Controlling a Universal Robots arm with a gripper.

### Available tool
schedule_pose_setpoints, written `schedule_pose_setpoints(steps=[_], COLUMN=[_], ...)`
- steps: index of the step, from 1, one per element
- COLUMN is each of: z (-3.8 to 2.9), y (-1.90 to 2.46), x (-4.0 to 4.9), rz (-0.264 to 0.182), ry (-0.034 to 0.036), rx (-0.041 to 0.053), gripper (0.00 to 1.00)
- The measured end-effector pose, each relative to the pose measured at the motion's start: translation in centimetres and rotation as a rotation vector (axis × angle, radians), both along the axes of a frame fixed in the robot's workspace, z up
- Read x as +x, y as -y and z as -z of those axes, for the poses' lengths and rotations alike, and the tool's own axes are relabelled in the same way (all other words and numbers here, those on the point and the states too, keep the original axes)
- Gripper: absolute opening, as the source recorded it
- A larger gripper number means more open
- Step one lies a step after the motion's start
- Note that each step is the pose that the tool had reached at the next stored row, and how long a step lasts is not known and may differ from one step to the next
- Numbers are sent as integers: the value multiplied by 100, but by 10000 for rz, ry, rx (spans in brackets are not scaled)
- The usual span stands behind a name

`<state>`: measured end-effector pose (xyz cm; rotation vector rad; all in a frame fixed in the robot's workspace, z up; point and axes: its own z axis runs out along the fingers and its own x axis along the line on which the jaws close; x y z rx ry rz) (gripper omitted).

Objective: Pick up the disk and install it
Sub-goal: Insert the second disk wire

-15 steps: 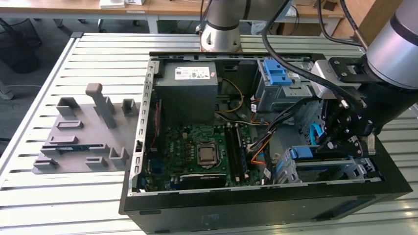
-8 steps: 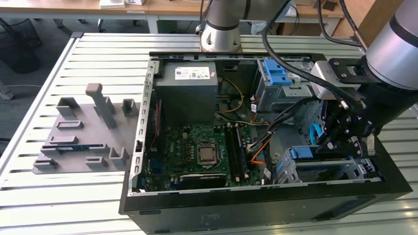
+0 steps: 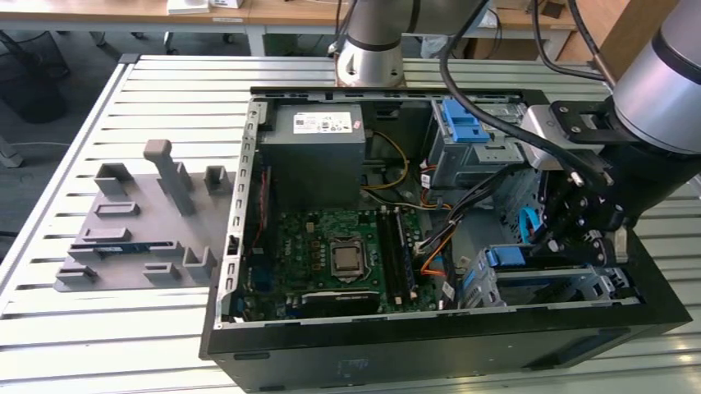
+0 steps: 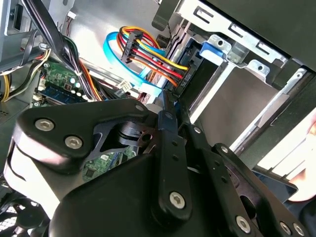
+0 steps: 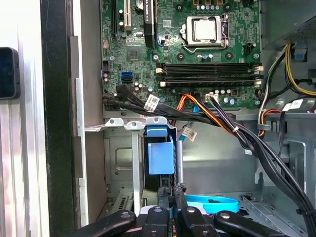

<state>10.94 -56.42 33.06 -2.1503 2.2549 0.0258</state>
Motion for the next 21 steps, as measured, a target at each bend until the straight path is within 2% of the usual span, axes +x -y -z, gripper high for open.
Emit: schedule_pose_setpoints(steps=[12,14,15,21], z=[5,6,6,4], y=[1,1,1,1], x=[2,2,2,2], rz=[0,0,0,0], ry=[1,0,0,0], rx=[0,1,1,4], gripper=[16,17,24,24])
